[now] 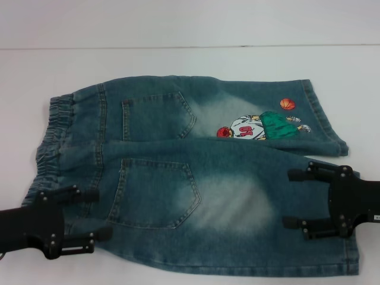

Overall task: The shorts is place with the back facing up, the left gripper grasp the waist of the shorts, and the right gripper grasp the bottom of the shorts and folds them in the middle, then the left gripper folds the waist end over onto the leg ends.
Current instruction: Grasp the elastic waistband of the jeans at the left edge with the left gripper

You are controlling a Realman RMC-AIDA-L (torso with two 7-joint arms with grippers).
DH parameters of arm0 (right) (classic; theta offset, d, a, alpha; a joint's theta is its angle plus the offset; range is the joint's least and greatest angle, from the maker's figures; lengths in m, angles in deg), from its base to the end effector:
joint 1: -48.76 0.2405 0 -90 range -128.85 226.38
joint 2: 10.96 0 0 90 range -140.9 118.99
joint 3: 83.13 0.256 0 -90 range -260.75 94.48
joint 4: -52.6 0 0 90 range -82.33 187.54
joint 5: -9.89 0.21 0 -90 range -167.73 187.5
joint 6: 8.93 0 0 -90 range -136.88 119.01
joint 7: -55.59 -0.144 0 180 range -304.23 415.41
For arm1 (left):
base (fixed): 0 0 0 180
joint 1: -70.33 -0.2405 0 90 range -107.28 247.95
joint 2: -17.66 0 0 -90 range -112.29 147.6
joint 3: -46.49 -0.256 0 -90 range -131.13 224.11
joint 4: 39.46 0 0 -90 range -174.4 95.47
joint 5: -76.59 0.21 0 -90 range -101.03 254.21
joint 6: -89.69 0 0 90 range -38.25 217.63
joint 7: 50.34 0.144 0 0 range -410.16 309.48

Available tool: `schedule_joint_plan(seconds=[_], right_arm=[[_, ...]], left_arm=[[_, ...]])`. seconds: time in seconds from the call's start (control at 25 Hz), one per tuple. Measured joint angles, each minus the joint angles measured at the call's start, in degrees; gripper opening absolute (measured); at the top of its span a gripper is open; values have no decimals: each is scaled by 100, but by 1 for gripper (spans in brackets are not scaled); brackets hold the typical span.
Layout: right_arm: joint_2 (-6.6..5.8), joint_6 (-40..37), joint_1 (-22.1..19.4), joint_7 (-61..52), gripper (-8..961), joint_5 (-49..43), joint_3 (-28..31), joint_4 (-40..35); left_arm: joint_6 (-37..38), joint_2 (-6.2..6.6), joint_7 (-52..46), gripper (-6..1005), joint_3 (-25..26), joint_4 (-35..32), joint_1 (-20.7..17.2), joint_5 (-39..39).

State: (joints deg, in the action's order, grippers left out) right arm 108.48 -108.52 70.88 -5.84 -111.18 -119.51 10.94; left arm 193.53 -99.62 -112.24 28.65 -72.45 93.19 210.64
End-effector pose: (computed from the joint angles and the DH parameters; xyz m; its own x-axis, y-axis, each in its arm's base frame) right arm 0.2981 0.2710 0.0079 0.8904 -0.1515 -0.4293 -0.2477 -0.9524 -0.1775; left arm -0.3274 0.2465 0.0159 0.7989 0.3290 0.5035 0.4412 -0.8895 -0.1188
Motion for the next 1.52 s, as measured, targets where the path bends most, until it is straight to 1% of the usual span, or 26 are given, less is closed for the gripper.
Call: schedule_joint_plan(seconds=[0.04,0.32,0.52,0.6,0.8,0.92,0.96,1.0,1.24,1.4,1.52], right_arm=[[0,2,5,0,942,-4,-2,0],[0,73,29,-1,941,-7,-35,0],[12,124,42,-6,941,-6,-18,0],[17,145,46,-7,941,4,8,0],[18,247,44,-9,942,26,91,0],[18,363,49,-9,942,28,96,10],[18,389,56,-9,942,29,96,25],[19,412,61,-9,942,29,96,35],[32,489,93,-9,941,32,96,67],[36,498,116,-9,941,32,96,73],[35,511,117,-10,942,32,96,73]], left_arm=[[-1,0,-3,839,-1,-8,-3,30],[-26,-9,-6,840,29,-55,-15,86],[-190,-9,-42,839,82,-118,-23,70],[-306,-39,-208,838,118,-312,-47,56],[-490,-175,-836,837,105,-1317,-210,76],[-608,-201,-1203,836,69,-1734,-292,158],[-608,-201,-1203,836,69,-1734,-292,158],[-722,-214,-1418,836,84,-1954,-355,237],[-1173,-271,-1688,834,51,-2130,-380,513],[-1499,-365,-1733,833,28,-2113,-310,754],[-1651,-407,-1770,833,-23,-2112,-278,859]])
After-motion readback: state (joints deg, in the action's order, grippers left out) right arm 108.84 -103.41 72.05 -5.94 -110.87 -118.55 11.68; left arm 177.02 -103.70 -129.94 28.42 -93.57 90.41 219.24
